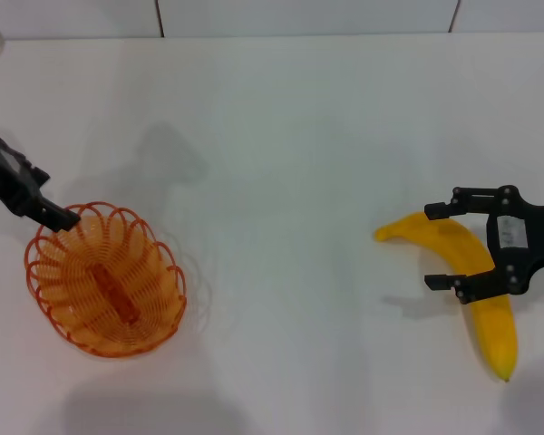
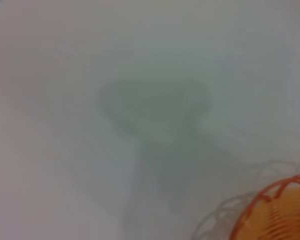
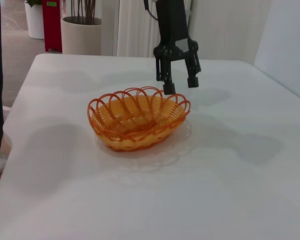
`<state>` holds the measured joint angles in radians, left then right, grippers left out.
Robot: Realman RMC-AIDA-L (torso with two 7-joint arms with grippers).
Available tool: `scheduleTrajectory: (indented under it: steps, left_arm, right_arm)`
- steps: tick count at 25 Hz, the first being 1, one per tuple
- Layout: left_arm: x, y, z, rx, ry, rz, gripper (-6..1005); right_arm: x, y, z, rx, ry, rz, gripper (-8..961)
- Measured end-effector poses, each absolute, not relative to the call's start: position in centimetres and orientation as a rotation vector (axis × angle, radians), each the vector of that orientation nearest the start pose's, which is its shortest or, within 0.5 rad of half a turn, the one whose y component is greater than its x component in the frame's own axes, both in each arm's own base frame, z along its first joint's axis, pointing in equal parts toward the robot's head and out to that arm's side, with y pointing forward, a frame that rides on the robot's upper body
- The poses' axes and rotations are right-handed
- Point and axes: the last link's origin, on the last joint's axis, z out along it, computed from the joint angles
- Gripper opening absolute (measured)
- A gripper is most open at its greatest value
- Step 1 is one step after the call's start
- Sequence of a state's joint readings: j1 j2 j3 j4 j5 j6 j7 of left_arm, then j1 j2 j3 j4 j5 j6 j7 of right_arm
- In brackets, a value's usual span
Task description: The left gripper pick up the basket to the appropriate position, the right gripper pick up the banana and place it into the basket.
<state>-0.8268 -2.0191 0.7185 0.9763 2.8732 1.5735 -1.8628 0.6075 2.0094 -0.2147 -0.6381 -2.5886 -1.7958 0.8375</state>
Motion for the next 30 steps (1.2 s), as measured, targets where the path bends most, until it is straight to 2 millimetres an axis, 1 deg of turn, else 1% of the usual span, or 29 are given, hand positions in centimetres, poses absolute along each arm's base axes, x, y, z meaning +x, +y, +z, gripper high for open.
scheduleTrajectory:
  steps: [5,30]
  left_arm:
    - [-24.9,39.9,6.1,-2.688,-0.695,0.532,726]
    - [-25.8,40.3,5.0,-2.696,-0.747,0.517,691]
  right_arm:
    - [30.5,30.2,3.5,-2.896,0.039,0.399,884]
    - [30.3,30.4,3.4,-2.898,0.031,0.402,883]
